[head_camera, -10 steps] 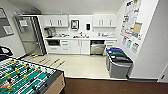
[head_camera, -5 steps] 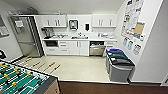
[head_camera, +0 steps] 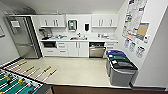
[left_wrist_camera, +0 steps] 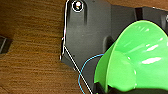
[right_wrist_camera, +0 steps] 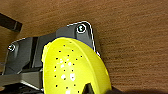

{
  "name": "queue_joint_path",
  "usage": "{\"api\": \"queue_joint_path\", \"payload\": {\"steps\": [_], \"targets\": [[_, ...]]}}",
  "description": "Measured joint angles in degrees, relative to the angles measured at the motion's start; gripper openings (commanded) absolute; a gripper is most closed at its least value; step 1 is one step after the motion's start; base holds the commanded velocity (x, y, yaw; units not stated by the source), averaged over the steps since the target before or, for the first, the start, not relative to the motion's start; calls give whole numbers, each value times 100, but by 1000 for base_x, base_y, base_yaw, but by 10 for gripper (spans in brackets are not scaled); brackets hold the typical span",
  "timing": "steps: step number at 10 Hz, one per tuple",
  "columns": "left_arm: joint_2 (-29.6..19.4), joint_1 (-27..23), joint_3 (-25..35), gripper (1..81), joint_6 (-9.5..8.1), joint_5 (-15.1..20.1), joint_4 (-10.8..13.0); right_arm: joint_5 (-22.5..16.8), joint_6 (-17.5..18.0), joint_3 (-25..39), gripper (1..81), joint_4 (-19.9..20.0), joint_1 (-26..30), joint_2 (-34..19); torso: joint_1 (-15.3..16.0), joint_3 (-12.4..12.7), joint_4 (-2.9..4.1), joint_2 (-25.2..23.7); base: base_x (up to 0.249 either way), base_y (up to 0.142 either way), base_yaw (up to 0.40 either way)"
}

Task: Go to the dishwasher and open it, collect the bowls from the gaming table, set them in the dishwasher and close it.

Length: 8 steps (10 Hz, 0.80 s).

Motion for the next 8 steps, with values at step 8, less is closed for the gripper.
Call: {"api": "queue_joint_path", "payload": {"steps": [8], "targets": [[-11, -7, 0, 10, 0, -4, -1, 10, 2, 0, 10, -13, 33, 2, 2, 0, 0, 0, 255, 0, 0]]}}
